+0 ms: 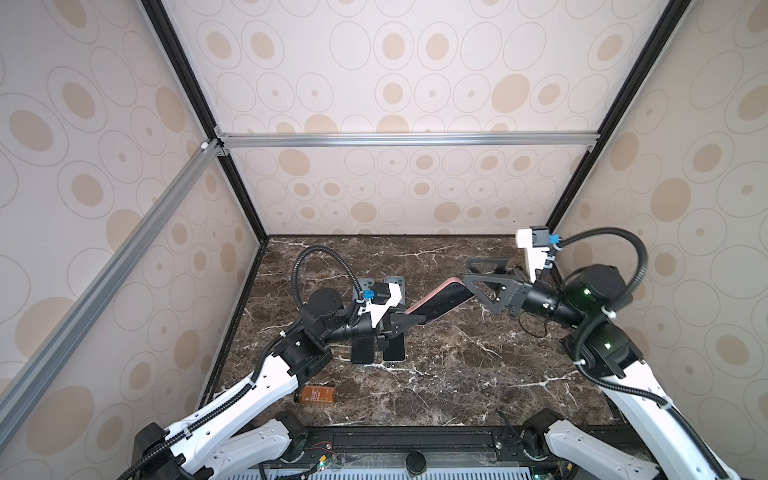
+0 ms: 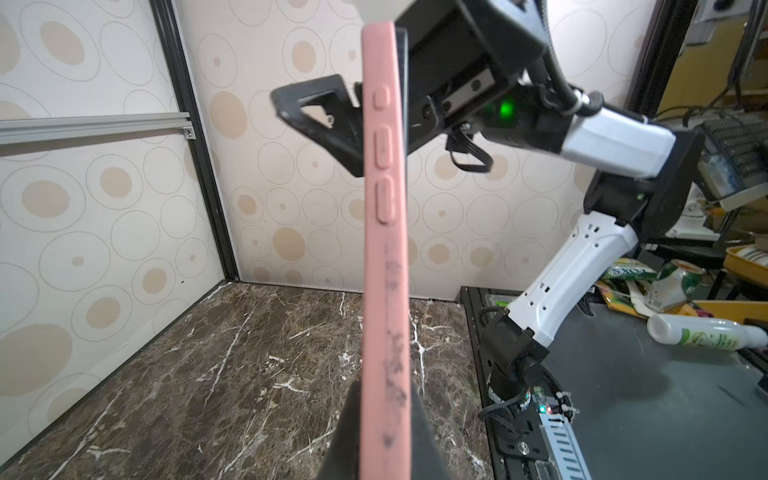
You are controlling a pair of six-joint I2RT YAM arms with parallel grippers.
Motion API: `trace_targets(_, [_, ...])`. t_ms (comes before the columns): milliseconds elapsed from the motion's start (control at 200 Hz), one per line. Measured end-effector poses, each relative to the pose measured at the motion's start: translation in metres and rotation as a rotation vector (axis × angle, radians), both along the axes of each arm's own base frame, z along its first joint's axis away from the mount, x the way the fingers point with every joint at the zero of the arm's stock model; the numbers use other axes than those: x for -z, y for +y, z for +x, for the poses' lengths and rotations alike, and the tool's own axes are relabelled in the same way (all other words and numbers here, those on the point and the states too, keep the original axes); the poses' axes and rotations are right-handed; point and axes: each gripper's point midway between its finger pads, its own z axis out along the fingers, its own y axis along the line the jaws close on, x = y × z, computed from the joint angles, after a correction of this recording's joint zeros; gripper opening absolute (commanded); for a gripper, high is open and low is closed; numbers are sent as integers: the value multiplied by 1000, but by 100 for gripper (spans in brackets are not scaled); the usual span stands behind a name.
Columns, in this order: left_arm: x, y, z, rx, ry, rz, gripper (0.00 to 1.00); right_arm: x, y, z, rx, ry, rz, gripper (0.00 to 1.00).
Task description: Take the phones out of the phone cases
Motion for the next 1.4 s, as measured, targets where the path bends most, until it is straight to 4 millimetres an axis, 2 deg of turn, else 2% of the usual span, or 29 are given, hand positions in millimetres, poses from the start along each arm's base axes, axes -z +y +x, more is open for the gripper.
trace_targets(85, [-7,1,6,-28,51,-46,0,-2,-11,-5,64,-73,10,94])
trace_targets(155, [-18,3,12,-52,98,-102,0,1,-11,-3,75,-96,-1,90])
trace_targets(295, [-38,4,19,-50,216,-230,0,17,2,5,22,-101,-42,78])
trace_targets(400, [-49,-1,20,0,291,-309,0,31,15,12,-41,-94,-52,73])
trace_targets(475, [-51,-5,19,40,335,-339,0,40,23,16,-84,-81,-57,69])
trace_targets(575, [-52,-9,16,76,365,-357,0,39,31,15,-139,-93,-48,65])
trace_targets(740, [-61,-9,8,121,373,-385,0,34,43,-1,-235,-154,-40,53])
trace_targets(975, [-69,-8,2,159,366,-413,0,39,56,-16,-323,-202,-68,39])
trace_targets(1205, [-69,-8,0,173,371,-410,0,41,64,-20,-366,-215,-88,29])
trace_targets(1400, [-70,-8,-2,181,363,-412,0,43,66,-20,-372,-214,-101,15])
